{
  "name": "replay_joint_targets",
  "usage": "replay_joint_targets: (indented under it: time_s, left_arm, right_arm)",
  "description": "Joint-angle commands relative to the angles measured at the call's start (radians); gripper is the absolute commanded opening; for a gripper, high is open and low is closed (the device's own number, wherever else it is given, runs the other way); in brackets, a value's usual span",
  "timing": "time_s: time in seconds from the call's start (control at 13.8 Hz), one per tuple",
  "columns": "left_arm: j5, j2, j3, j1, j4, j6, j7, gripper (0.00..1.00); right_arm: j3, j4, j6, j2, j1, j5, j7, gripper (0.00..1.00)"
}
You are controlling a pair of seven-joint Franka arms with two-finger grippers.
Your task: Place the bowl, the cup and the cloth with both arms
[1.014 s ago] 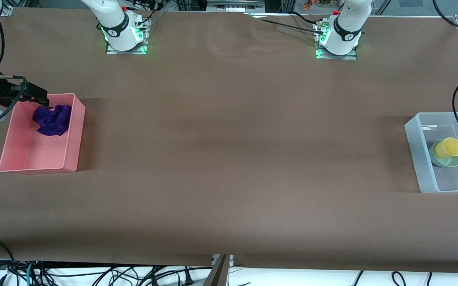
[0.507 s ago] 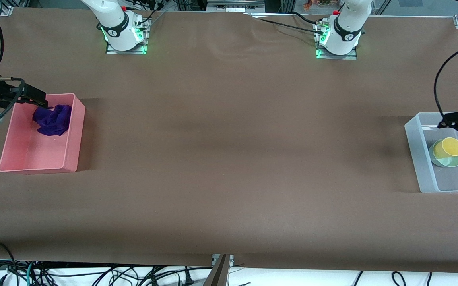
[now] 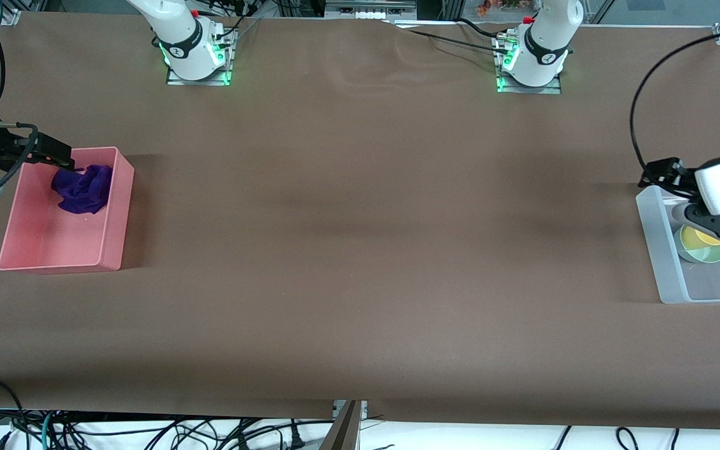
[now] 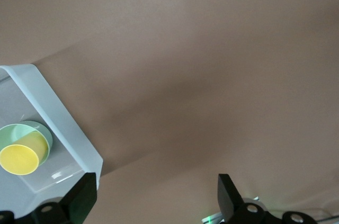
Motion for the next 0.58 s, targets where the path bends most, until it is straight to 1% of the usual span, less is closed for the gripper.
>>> replay_joint_targets:
  time_s: [0.0,0.07,0.14,0.51]
  left_arm:
    - [-0.031,-0.273,0.132,-0.151,-0.339,0.203,-0.175,1.0]
    - [-0.04,-0.31,0.143,-0.173,-0.368,0.227,-0.281,1.0]
    - [-0.04,-0.315,0.14,-0.177,-0.366,0.227,-0.323,1.0]
    - [-0.043,-0.298,0.139,-0.161,-0.359,0.225,-0.329,1.0]
  right_arm:
    - [0.001,0.01,0.001,0.001,-0.008,0.015,-0.013,1.0]
    - [0.001,0.01,0.001,0.001,-0.008,0.015,-0.012,1.0]
    - [0.001,0.01,0.001,0.001,-0.01,0.015,-0.013,1.0]
    - [0.001,0.01,0.001,0.001,-0.011,0.016,-0.012,1.0]
